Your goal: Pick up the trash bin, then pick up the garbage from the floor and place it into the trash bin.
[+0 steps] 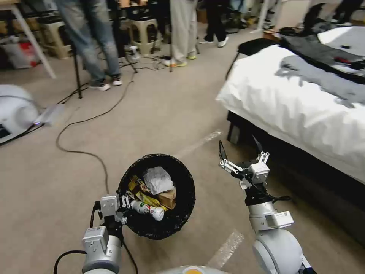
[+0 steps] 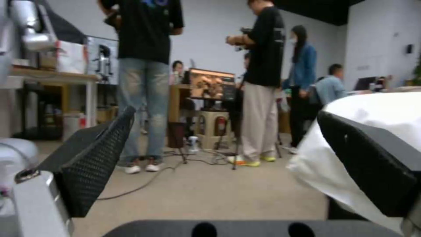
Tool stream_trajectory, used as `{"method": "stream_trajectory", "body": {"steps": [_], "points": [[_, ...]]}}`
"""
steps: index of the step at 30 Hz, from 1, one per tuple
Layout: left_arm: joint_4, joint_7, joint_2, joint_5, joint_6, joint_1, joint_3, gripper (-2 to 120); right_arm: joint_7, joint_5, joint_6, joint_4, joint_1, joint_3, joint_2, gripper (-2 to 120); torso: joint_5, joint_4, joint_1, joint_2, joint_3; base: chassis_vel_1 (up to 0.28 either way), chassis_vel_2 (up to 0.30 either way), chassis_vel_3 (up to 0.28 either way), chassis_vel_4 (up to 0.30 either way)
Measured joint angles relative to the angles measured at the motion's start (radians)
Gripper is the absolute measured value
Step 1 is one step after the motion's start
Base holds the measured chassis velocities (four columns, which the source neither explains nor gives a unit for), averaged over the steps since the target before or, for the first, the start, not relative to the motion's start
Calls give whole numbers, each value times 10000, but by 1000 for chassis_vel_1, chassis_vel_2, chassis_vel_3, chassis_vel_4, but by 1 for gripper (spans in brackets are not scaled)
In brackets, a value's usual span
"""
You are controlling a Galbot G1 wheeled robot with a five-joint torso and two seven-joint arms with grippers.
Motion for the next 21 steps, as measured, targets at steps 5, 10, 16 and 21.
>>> {"method": "stream_trajectory", "body": {"steps": [5, 10, 16, 21], "points": [[0, 0, 0, 0, 0, 1, 0, 0, -9, 0, -2, 1, -10, -2, 4, 100, -1, 0, -1, 0, 0, 120, 118, 131, 135], [-4, 0, -8, 3, -5, 11, 6, 0, -16, -3, -2, 21, -35, -5, 2, 100, 0, 0, 0, 0, 0, 119, 135, 127, 126], [-8, 5, -7, 8, -39, 20, 14, 0, -24, -22, -1, 77, -84, -2, 12, 100, 0, 2, 0, 0, 0, 125, 130, 113, 127], [-8, 5, -6, 14, -53, 48, 30, 0, -28, -42, 5, 95, -120, -2, 23, 100, 0, 2, 0, 0, 0, 109, 99, 92, 96]]}}
